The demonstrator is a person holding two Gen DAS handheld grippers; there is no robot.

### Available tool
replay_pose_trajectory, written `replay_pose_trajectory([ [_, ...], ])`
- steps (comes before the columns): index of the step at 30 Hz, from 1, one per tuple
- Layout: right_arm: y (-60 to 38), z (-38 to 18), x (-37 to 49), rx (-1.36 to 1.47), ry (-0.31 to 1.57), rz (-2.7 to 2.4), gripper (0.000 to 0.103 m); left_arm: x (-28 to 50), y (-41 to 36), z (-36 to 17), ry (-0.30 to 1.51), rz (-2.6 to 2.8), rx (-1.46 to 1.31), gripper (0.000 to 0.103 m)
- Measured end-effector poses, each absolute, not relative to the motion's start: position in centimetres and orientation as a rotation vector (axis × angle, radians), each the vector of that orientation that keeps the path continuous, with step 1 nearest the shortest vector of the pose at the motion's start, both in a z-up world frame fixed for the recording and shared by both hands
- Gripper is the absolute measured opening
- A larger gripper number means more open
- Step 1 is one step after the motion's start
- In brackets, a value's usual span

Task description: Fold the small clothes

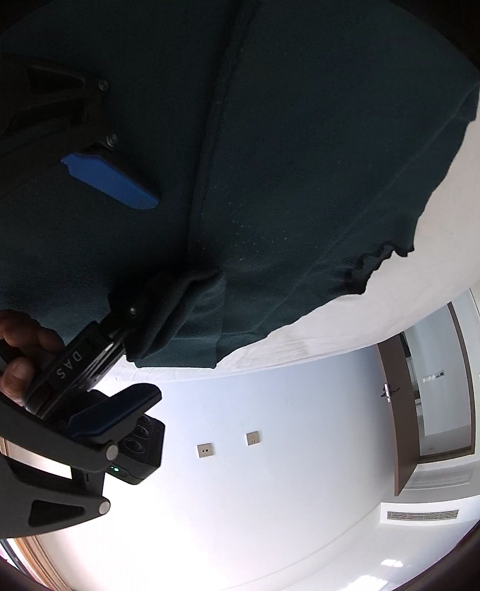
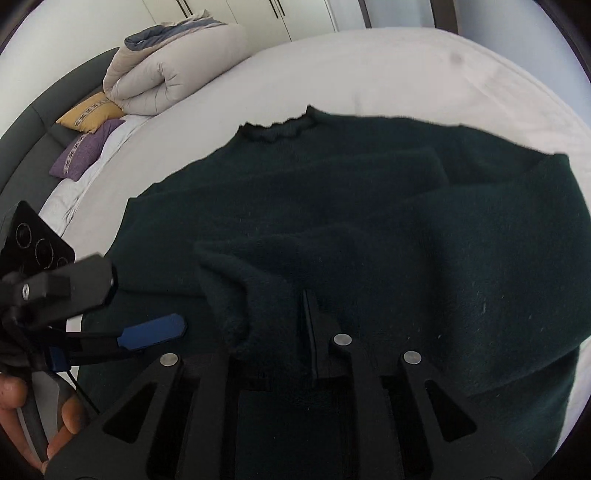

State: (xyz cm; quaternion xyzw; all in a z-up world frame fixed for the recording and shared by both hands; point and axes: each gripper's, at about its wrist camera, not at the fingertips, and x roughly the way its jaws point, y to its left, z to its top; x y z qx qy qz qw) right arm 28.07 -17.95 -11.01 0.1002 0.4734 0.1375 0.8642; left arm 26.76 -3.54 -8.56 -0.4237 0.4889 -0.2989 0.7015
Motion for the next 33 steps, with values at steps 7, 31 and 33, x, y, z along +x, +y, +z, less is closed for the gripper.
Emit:
replay_pose_trajectory([
  [7, -26.9, -10.2, 22.7, 0.404, 0.913, 0.346, 0.064, 27.5, -7.1, -8.6, 1.144, -0.693, -0.883, 0.098],
  [31, -36.7, -11.6, 18.2, 0.682, 0.846, 0.330, 0.068, 32.7, 2.7, -2.8, 0.984, -0.512, -0.690, 0.007],
  [33, -37.5, -11.3, 17.2, 0.683, 0.841, 0.325, 0.068, 32.7, 4.1, -4.5, 1.007, -0.470, -0.688, 0.007],
])
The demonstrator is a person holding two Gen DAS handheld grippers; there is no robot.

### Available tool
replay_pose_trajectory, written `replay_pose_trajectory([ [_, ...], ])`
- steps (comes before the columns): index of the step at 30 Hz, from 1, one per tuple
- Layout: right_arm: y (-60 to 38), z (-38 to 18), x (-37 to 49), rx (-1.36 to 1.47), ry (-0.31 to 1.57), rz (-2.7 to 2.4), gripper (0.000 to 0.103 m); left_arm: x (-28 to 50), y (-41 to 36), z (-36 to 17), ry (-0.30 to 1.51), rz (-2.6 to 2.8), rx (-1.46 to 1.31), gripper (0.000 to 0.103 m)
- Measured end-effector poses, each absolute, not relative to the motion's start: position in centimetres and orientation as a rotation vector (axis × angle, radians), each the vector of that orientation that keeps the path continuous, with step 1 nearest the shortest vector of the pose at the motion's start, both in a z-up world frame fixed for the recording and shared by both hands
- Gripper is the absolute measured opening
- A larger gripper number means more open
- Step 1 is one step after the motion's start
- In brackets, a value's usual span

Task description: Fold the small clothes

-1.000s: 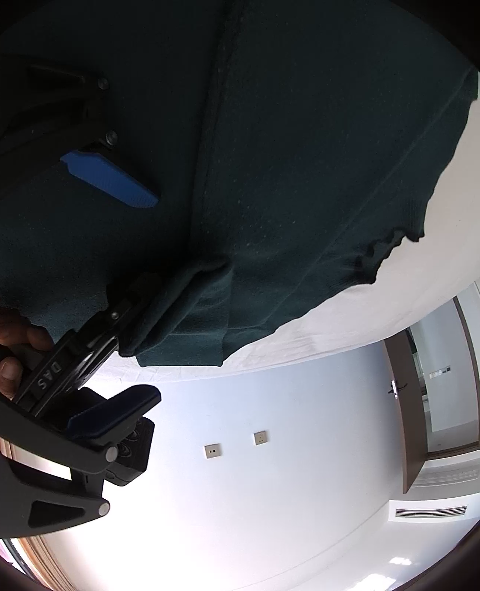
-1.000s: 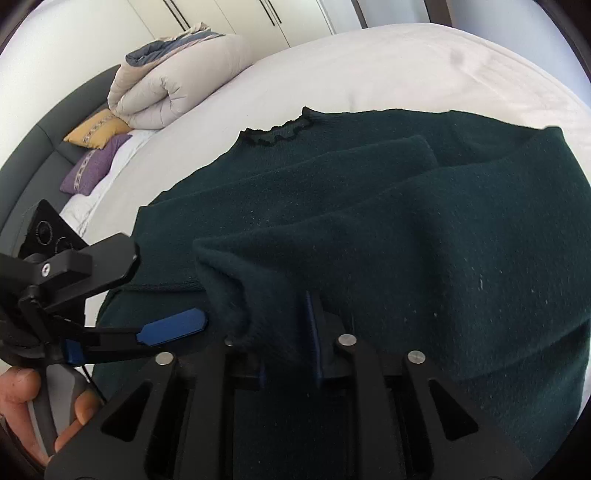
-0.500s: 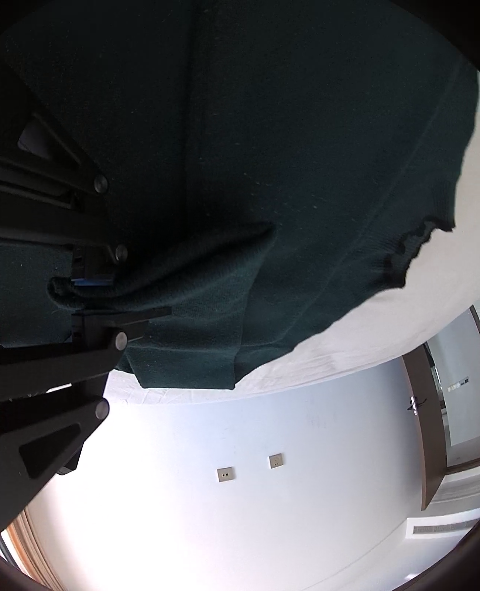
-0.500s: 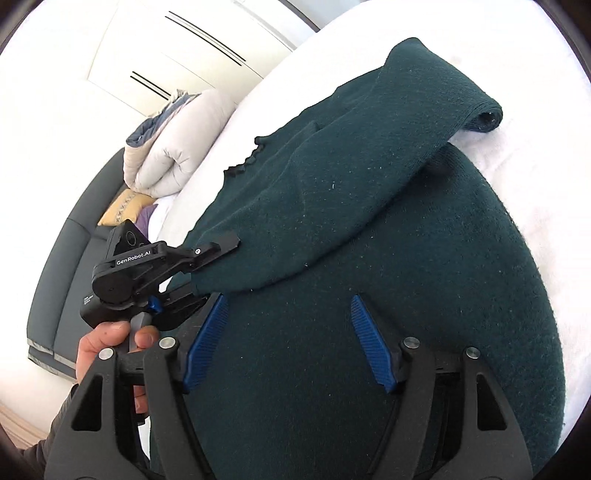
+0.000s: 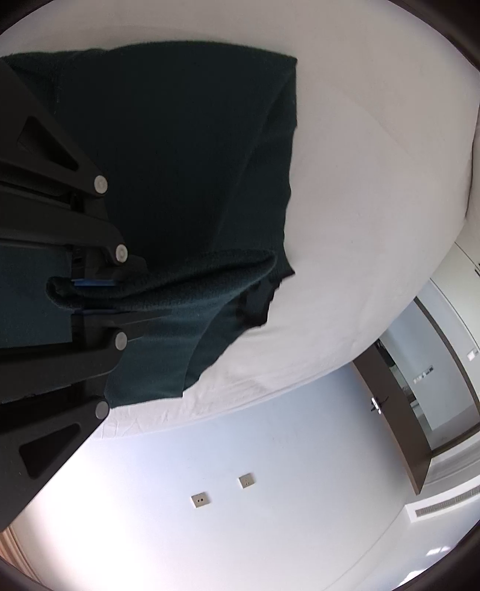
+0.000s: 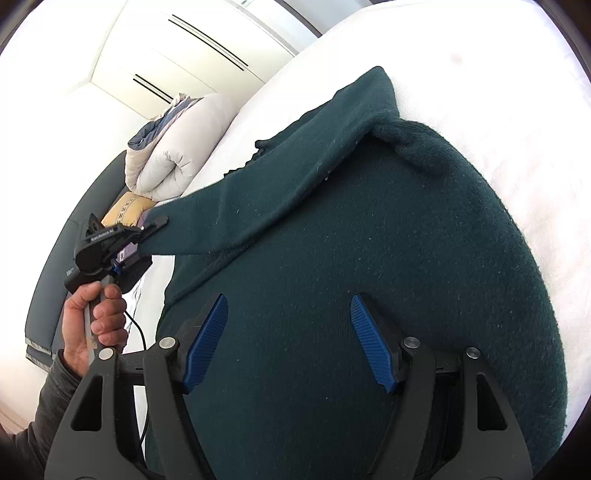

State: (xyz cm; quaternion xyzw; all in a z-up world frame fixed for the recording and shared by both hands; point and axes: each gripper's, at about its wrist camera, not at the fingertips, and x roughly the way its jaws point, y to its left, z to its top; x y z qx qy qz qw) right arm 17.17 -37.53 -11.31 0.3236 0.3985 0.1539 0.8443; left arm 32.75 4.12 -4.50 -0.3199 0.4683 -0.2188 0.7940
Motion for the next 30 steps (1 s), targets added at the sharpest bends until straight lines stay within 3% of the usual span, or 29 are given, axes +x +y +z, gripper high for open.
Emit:
replay_pose_trajectory([
  [10, -38.2, -10.3, 16.7, 0.658, 0.850, 0.305, 0.068, 32.7, 6.0, -9.2, 1.083, -0.403, -0.664, 0.008],
  [23, -40.4, -8.6, 23.2, 0.795, 0.858, 0.243, 0.068, 33.0, 3.0, -8.7, 1.049, -0.441, -0.685, 0.008],
  [30, -44.5, -8.5, 24.7, 0.965, 0.742, 0.156, 0.066, 33.9, 1.9, -8.0, 1.032, -0.479, -0.660, 0.008],
])
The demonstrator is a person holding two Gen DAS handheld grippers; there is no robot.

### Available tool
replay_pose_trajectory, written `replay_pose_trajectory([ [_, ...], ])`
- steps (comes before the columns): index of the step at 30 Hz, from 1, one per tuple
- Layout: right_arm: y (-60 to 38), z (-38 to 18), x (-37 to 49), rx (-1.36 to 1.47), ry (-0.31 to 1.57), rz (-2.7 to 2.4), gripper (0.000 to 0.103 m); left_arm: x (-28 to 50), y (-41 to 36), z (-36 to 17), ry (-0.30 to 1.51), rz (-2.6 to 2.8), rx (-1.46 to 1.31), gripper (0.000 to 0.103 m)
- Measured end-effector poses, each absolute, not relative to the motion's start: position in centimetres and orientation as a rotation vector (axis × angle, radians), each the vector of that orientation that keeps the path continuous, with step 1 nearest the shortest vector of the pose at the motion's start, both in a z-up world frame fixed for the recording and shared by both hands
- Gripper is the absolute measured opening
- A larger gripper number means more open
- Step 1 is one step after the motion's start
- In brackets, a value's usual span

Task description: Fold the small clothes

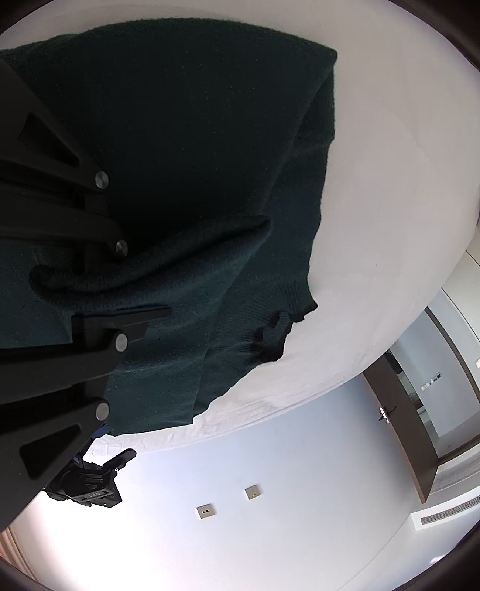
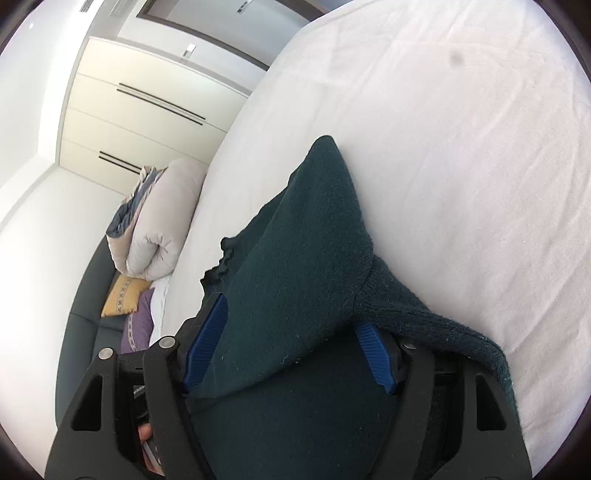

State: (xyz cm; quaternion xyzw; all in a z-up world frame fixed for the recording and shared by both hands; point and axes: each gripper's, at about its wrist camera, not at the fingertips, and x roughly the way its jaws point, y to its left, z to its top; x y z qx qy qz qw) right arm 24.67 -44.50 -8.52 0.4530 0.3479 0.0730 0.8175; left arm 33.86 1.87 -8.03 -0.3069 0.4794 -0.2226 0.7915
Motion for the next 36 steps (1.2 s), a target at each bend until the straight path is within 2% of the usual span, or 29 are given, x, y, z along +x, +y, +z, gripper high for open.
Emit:
replay_pose_trajectory([
  [5, -46.5, -9.4, 23.9, 1.033, 0.684, 0.149, 0.056, 34.1, 1.3, -9.1, 1.049, -0.481, -0.650, 0.008],
  [7, -46.7, -9.6, 24.0, 1.047, 0.678, 0.153, 0.055, 34.2, 1.7, -9.5, 1.052, -0.483, -0.676, 0.008],
  [12, -47.0, -9.0, 21.8, 1.138, 0.671, 0.201, 0.059, 33.9, 2.0, -9.6, 1.058, -0.499, -0.667, 0.010],
  [15, -49.3, -8.8, 18.3, 1.255, 0.576, 0.169, 0.070, 33.8, 2.1, -9.6, 1.056, -0.509, -0.680, 0.015],
  [16, -49.9, -8.4, 17.8, 1.247, 0.562, 0.153, 0.071, 33.8, 2.2, -9.6, 1.055, -0.513, -0.683, 0.016],
  [19, -50.8, -6.7, 18.3, 1.173, 0.583, 0.167, 0.071, 33.7, 2.0, -9.3, 1.053, -0.528, -0.686, 0.026],
  [21, -50.7, -5.7, 19.9, 1.131, 0.612, 0.201, 0.071, 33.6, 1.9, -8.8, 1.052, -0.540, -0.682, 0.044],
  [22, -50.6, -5.3, 20.9, 1.108, 0.630, 0.222, 0.071, 33.4, 1.8, -8.5, 1.048, -0.543, -0.672, 0.050],
  [24, -50.1, -4.9, 23.1, 1.066, 0.659, 0.243, 0.071, 33.0, 1.6, -7.5, 1.034, -0.529, -0.627, 0.075],
  [26, -49.6, -5.1, 25.0, 1.051, 0.690, 0.262, 0.071, 32.4, 1.7, -6.4, 1.017, -0.489, -0.561, 0.091],
  [27, -49.4, -5.2, 26.1, 1.047, 0.708, 0.265, 0.071, 32.1, 2.0, -6.0, 1.009, -0.461, -0.533, 0.096],
  [34, -48.6, -5.5, 30.0, 1.013, 0.743, 0.275, 0.071, 30.4, 5.4, -4.6, 0.933, -0.321, -0.515, 0.095],
  [36, -48.4, -5.3, 30.3, 0.994, 0.744, 0.277, 0.071, 30.6, 4.6, -4.0, 0.905, -0.350, -0.474, 0.090],
])
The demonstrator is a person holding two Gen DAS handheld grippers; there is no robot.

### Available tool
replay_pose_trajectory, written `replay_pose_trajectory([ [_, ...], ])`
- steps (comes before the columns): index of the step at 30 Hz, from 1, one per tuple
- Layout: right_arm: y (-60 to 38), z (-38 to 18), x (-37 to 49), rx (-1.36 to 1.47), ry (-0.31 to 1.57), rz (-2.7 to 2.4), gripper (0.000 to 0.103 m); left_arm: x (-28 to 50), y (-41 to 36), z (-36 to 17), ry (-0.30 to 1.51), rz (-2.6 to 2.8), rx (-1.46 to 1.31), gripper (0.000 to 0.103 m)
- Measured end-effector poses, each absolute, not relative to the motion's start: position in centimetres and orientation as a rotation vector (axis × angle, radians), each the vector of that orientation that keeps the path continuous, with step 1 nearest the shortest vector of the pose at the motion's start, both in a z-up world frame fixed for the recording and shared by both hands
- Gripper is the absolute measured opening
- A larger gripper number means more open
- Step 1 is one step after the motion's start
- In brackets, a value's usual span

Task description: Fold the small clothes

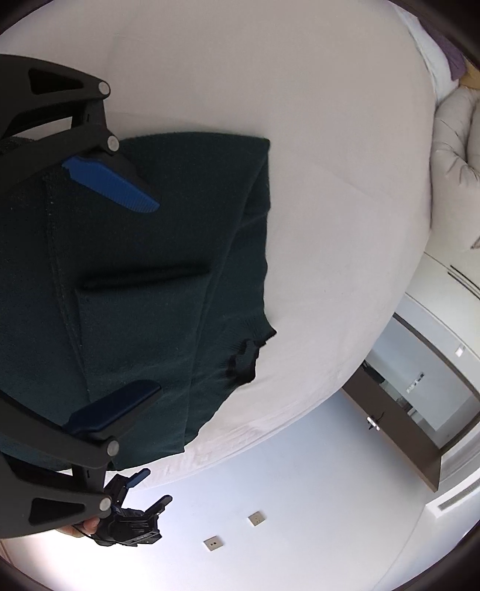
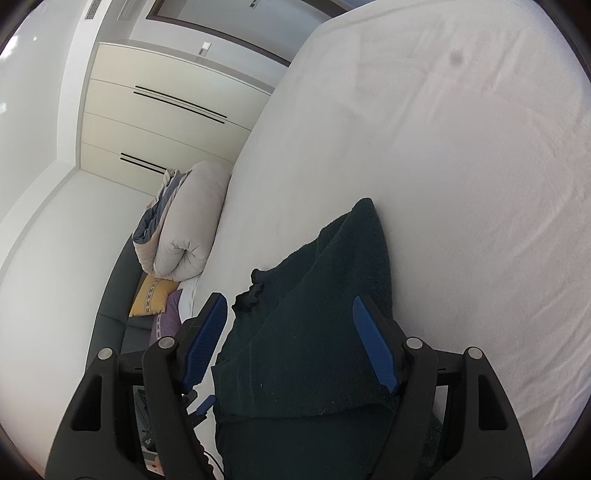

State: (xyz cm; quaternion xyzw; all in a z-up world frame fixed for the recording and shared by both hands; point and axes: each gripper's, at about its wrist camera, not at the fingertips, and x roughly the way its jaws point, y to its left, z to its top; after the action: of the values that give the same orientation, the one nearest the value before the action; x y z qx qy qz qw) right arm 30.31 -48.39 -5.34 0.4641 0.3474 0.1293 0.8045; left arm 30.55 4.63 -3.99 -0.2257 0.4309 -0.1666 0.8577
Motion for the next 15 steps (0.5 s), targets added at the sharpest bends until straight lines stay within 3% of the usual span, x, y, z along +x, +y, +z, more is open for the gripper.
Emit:
replay_pose_trajectory([
  [4, -48.5, -5.7, 31.1, 1.004, 0.757, 0.274, 0.071, 31.7, 1.1, -3.9, 0.890, -0.447, -0.374, 0.086],
  [6, -48.7, -5.9, 31.3, 1.026, 0.755, 0.280, 0.071, 33.0, 0.2, -5.4, 0.948, -0.427, -0.347, 0.078],
  [15, -48.0, -8.1, 36.8, 1.040, 0.850, 0.344, 0.071, 32.8, -1.8, -7.8, 0.934, -0.387, -0.150, 0.082],
])
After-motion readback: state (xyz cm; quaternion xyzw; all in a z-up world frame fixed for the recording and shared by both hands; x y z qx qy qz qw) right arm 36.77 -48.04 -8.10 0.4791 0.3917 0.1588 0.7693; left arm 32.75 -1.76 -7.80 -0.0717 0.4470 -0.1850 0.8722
